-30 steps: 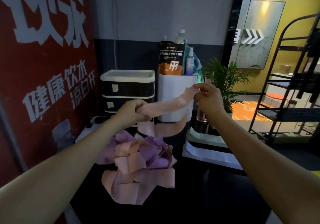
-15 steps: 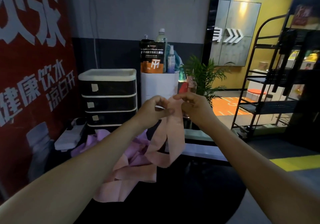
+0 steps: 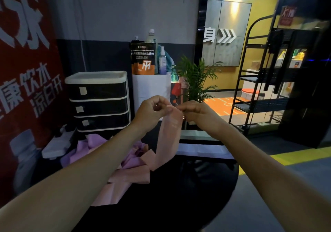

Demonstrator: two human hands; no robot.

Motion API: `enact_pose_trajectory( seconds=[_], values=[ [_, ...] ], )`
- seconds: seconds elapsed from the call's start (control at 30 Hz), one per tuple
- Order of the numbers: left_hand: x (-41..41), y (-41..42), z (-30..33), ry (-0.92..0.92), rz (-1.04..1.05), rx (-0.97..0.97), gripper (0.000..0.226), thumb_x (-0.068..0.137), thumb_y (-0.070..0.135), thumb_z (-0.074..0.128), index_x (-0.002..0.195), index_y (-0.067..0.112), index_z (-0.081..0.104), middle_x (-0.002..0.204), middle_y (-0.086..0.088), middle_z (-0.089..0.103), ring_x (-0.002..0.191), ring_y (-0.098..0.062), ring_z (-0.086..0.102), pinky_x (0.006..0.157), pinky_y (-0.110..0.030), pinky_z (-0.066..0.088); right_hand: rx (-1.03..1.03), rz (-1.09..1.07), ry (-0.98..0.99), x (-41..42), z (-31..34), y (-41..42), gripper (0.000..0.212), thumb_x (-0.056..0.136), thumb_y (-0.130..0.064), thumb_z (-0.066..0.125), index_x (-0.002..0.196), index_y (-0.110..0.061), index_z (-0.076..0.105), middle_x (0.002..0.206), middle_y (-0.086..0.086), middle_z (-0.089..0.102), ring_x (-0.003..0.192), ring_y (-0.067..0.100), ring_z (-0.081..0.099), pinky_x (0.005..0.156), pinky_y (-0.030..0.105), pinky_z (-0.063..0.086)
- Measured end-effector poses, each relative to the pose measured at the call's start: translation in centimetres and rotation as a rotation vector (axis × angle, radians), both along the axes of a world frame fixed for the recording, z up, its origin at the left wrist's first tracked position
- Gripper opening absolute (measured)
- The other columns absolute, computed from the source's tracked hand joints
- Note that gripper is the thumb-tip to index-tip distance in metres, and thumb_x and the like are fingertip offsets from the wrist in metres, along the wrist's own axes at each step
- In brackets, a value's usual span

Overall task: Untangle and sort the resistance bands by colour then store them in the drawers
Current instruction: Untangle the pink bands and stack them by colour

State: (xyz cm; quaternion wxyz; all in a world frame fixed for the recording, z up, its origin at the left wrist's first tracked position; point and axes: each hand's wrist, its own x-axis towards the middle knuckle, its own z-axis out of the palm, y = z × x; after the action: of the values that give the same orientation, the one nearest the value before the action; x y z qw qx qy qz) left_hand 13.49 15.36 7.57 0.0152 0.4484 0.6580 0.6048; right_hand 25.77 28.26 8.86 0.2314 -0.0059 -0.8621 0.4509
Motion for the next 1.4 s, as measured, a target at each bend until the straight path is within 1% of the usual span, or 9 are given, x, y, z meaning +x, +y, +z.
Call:
enact_pose_trajectory(
  seconds=[0.17,0.23,0.37,0.53,0.77,0.9,1.07,1.17,1.4],
  values=[
    [0.5,0.1,0.8,0.046,-0.017,0.025,0.015,0.081,0.009,0.070,0.077,0.019,0.060,0.078,-0.001,0.059,0.075,-0.012,0.054,0.072,-0.018,0.046,-0.029,-0.074,0.044,0.3,0.9,-0.4,0.017,0.092,-0.010,0.054,0.095,-0.006,0.071,0.075,-0.008,0.063,0.066,-0.006,0.055,0.064,0.009,0.043],
    [0.8,0.2,1.3,0.052,-0.043,0.034,0.016,0.081,0.008,0.070,0.077,0.020,0.059,0.080,0.002,0.060,0.078,-0.012,0.056,0.075,-0.019,0.047,0.036,-0.165,0.103,-0.2,1.1,-0.4,0.014,0.091,-0.012,0.059,0.094,-0.006,0.072,0.074,-0.005,0.065,0.064,-0.001,0.056,0.065,0.019,0.046],
    [1.1,0.4,2.0,-0.094,-0.105,0.022,0.016,0.083,0.011,0.067,0.086,0.022,0.056,0.097,-0.004,0.061,0.087,-0.017,0.060,0.083,-0.031,0.051,0.042,-0.252,0.166,-0.7,2.2,-0.4,0.016,0.091,-0.012,0.058,0.089,-0.004,0.071,0.085,0.022,0.068,0.074,0.043,0.061,0.071,0.049,0.053],
    [2.1,0.5,0.9,-0.096,-0.151,-0.164,0.008,0.091,0.010,0.057,0.097,0.014,0.059,0.095,-0.004,0.064,0.092,-0.020,0.059,0.082,-0.033,0.050,0.045,-0.327,0.202,-0.7,2.7,-0.4,0.031,0.093,-0.018,0.054,0.086,0.011,0.064,0.083,0.034,0.063,0.076,0.047,0.061,0.072,0.059,0.051],
    [2.5,1.2,0.3,-0.031,-0.220,-0.195,0.016,0.092,0.006,0.055,0.098,0.021,0.056,0.090,0.004,0.061,0.081,-0.010,0.057,0.071,-0.025,0.049,0.033,-0.368,0.211,0.4,2.8,0.2,0.005,0.085,-0.009,0.066,0.081,-0.009,0.069,0.080,0.009,0.065,0.079,0.031,0.063,0.080,0.048,0.054],
    [2.0,1.5,-1.9,0.084,-0.211,-0.475,0.037,0.083,0.006,0.065,0.115,0.017,0.050,0.111,-0.001,0.059,0.103,-0.018,0.057,0.088,-0.035,0.050,-0.120,-0.495,0.240,1.2,2.3,2.0,0.007,0.085,-0.008,0.066,0.088,-0.006,0.071,0.074,0.000,0.061,0.072,0.018,0.057,0.076,0.039,0.052],
    [0.2,0.4,-5.4,0.221,-0.180,-0.749,0.032,0.077,0.012,0.071,0.105,0.020,0.059,0.094,0.007,0.061,0.087,-0.011,0.057,0.075,-0.021,0.043,-0.320,-0.669,0.225,3.3,0.2,4.9,0.008,0.085,-0.010,0.065,0.089,-0.006,0.071,0.075,-0.001,0.062,0.068,0.011,0.055,0.066,0.023,0.047],
    [-1.1,-0.6,-6.6,0.326,-0.120,-0.964,0.006,0.080,0.020,0.068,0.082,0.021,0.062,0.075,0.008,0.058,0.074,-0.012,0.054,0.068,-0.024,0.041,-0.442,-0.775,0.178,4.5,-2.0,6.7,0.004,0.085,-0.012,0.066,0.084,-0.010,0.069,0.077,0.000,0.063,0.075,0.016,0.059,0.073,0.028,0.052],
    [-3.5,-2.4,-6.6,0.131,-0.007,-0.971,0.013,0.088,0.016,0.063,0.077,0.018,0.057,0.069,0.005,0.056,0.063,-0.008,0.050,0.052,-0.011,0.038,-0.609,-0.916,0.094,6.7,-6.8,8.9,0.003,0.086,-0.014,0.065,0.085,-0.011,0.066,0.094,0.012,0.066,0.088,0.024,0.064,0.089,0.039,0.054]
  ],
)
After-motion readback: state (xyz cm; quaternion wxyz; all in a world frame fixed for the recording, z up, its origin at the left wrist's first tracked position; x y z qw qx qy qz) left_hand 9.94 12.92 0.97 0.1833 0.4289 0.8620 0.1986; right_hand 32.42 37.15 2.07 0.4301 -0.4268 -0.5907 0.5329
